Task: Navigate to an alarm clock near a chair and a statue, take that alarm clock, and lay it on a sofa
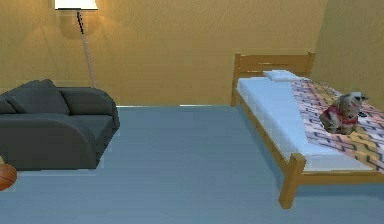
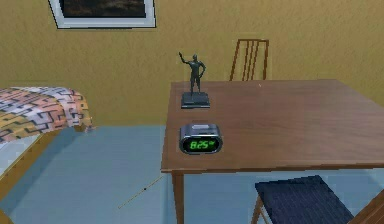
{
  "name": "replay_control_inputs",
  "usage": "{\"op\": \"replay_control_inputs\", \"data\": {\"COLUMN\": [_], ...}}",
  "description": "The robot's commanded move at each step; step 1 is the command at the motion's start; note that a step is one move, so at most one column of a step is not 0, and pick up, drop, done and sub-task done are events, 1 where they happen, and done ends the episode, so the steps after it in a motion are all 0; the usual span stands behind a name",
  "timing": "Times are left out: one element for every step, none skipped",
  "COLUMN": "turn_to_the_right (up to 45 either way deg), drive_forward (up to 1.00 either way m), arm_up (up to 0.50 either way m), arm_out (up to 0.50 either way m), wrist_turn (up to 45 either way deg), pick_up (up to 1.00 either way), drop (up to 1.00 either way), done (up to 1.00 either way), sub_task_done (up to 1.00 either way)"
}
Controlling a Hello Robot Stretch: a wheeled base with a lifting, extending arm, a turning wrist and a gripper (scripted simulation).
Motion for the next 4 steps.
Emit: {"op": "replay_control_inputs", "data": {"turn_to_the_right": [0.0,0.0,0.0,0.0], "drive_forward": [0.0,0.0,0.0,0.0], "arm_up": [0.38,0.0,0.0,0.0], "arm_out": [0.0,0.42,0.0,0.0], "wrist_turn": [0.0,0.0,45.0,45.0], "pick_up": [0.0,0.0,0.0,0.0], "drop": [0.0,0.0,0.0,0.0], "done": [0.0,0.0,0.0,0.0], "sub_task_done": [0.0,0.0,0.0,0.0]}}
